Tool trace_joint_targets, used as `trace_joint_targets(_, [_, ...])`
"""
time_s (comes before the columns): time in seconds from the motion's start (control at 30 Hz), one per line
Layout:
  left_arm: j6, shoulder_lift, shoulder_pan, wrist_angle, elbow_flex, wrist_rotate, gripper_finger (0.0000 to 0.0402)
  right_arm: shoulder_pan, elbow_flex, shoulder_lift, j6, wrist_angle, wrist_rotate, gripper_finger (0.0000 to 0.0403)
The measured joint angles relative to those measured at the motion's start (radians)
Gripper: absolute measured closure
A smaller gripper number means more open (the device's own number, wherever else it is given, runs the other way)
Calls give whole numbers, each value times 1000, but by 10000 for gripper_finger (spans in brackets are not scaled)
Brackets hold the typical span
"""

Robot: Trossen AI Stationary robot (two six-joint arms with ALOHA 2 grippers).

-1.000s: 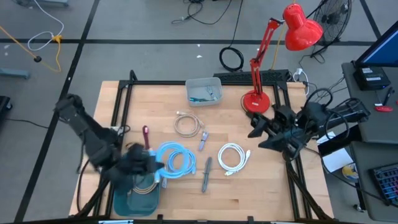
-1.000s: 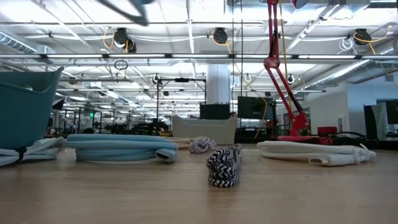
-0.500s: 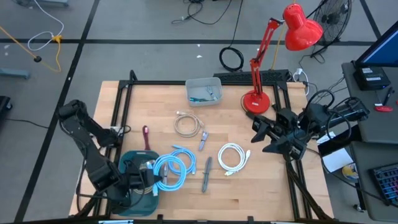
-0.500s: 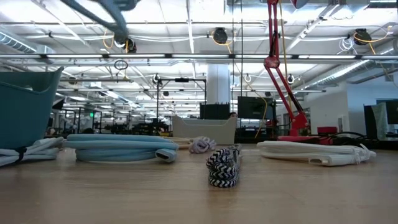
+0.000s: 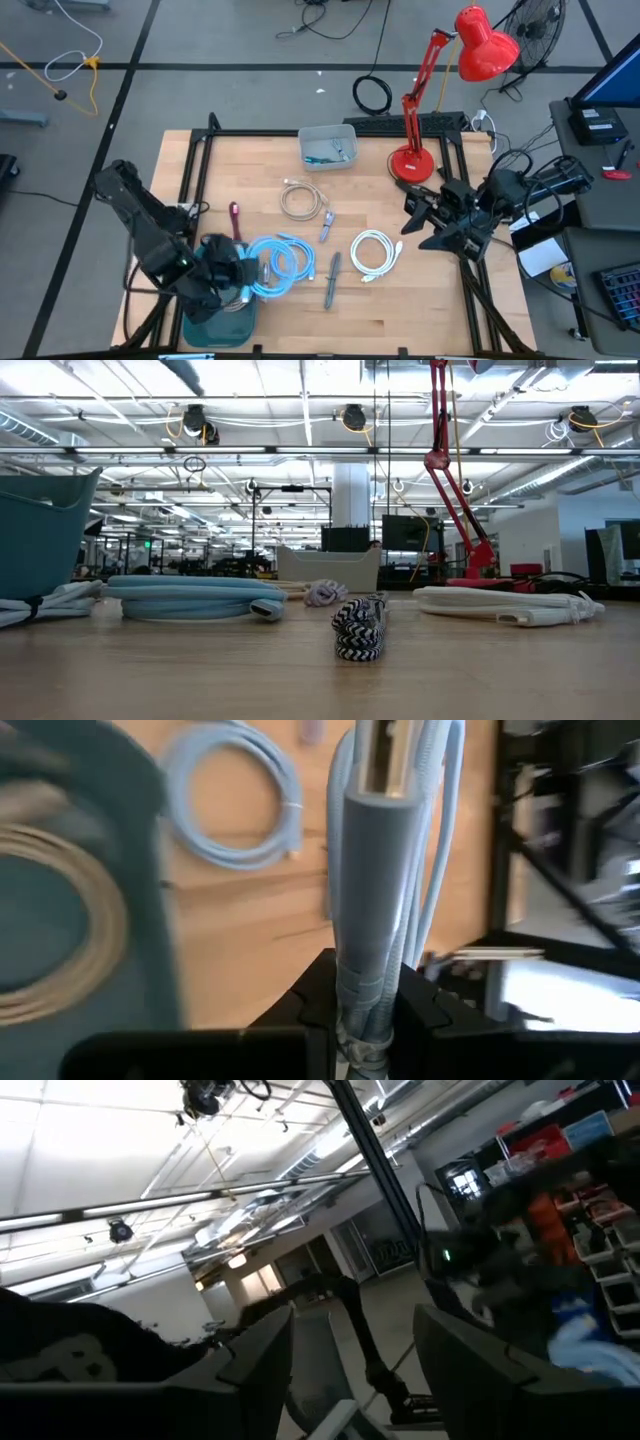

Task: Pick & Place USB Port
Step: Put the blue HDMI cable into the blue bin

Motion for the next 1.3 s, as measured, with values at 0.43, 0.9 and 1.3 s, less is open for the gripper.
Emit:
trace_joint_targets(0.43, [-121, 1, -60, -272, 84, 354, 358, 0, 0, 12, -6, -30, 39, 204])
trace_joint_targets(0.9, [-147, 2, -102, 84, -227, 389, 358, 0, 0, 12, -22, -30, 43, 204])
trace_joint_targets(1.3, [-161, -9, -120, 78, -247, 400, 358, 0, 0, 12, 2, -29, 43, 204])
